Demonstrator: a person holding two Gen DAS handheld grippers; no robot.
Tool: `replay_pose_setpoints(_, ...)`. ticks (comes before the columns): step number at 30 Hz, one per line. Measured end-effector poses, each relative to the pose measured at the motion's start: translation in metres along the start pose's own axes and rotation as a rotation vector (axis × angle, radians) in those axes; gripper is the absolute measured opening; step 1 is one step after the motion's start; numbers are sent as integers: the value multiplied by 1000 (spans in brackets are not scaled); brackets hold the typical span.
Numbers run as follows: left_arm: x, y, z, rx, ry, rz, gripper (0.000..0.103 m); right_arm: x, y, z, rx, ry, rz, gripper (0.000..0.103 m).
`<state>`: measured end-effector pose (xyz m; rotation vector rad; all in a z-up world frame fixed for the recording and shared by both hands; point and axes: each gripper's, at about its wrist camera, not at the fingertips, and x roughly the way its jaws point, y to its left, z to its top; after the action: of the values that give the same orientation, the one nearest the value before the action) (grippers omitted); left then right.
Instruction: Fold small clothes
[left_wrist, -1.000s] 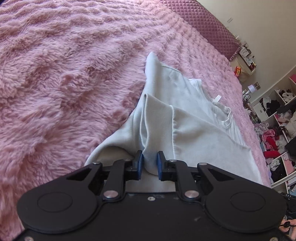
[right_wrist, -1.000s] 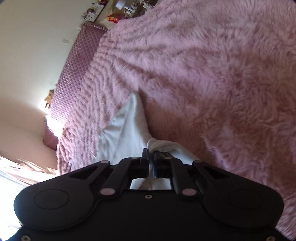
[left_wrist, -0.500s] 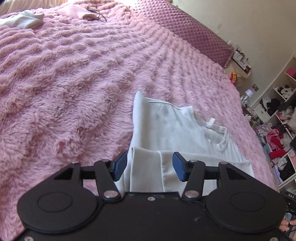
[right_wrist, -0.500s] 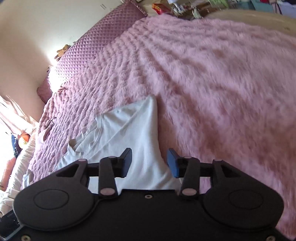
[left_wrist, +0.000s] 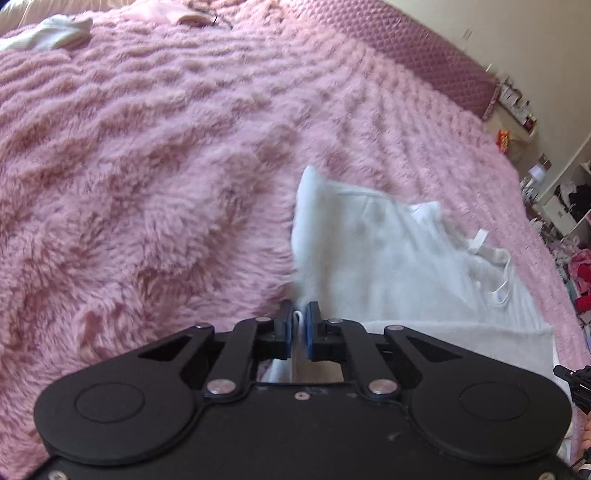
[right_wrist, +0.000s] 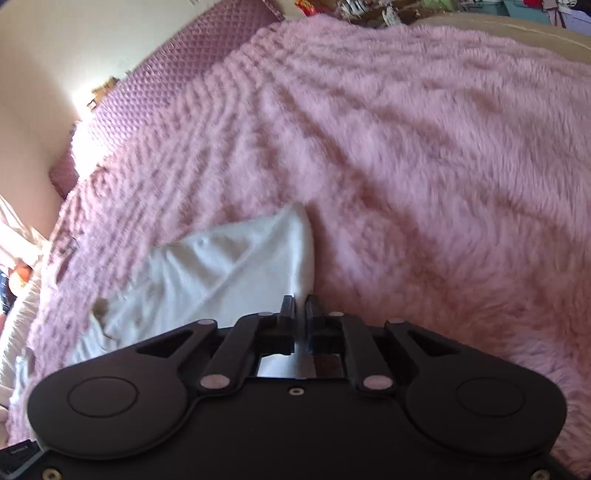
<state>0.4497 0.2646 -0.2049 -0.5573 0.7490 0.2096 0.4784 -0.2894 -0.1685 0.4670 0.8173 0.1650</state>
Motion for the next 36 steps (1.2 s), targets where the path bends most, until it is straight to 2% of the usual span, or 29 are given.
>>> replay_pose_setpoints(2, 4, 3, -3, 15, -1, 0, 13, 0, -6, -4, -9, -4, 8, 9)
replay_pose_setpoints(3, 1, 5, -2, 7, 2, -10, 13, -8, -8, -4, 10, -15, 17, 15)
replay_pose_setpoints(4, -4, 6, -1, -7, 4, -15, 17, -16, -11, -5, 40, -14, 30, 27)
replay_pose_setpoints(5, -12, 7, 0, -18, 1, -6, 29, -25, -14, -6, 59, -4, 46, 37)
replay_pose_setpoints(7, -33, 10, -2, -23, -17, -26, 34, -51, -12, -11, 38, -5, 97, 45)
replay_pose_setpoints(9, -57, 9, -7, -14, -39, -71, 34, -77, -6, -21, -39, 10, 161, 45)
replay_pose_setpoints(11, -75, 5, -16, -23, -54, -150, 43, -95, -1, -32, -91, 21, 240, 47)
replay_pose_setpoints(14, -80, -7, -34, -14, -27, -211, 49, -96, 7, -48, -109, 64, 247, 51)
replay_pose_setpoints(16, -68, -10, -47, -22, 23, -181, 49, -84, 4, -57, -90, 93, 173, 51)
replay_pose_setpoints(17, -60, -10, -54, -18, 48, -154, 49, -77, 0, -61, -83, 98, 123, 44)
replay_pose_setpoints(19, -49, -8, -67, 44, 52, -81, 50, -74, -8, -68, -82, 93, 100, 33)
replay_pose_setpoints(21, -48, -12, -75, 124, 43, -61, 50, -82, -11, -69, -60, 86, 95, 34)
replay_pose_setpoints(22, -51, -14, -73, 133, 59, -45, 51, -89, -12, -70, -44, 100, 67, 44)
replay_pose_setpoints(23, -55, -17, -71, 127, 85, -28, 63, -96, -11, -70, -35, 110, 33, 47)
replay_pose_setpoints(24, -61, -17, -67, 125, 109, -21, 65, -107, -11, -72, -35, 113, 33, 48)
replay_pose_setpoints(26, -85, -17, -65, 162, 101, -19, 65, -134, -12, -75, -39, 122, 69, 48)
replay_pose_setpoints(28, -114, -12, -66, 175, 80, -35, 72, -164, -15, -83, -37, 127, 120, 51)
replay_pose_setpoints(32, -184, 14, -84, 116, 61, -129, 77, -219, -24, -110, -78, 115, 177, 57)
replay_pose_setpoints(36, -236, 42, -124, 136, 82, -90, 81, -254, -39, -143, -125, 153, 183, 57)
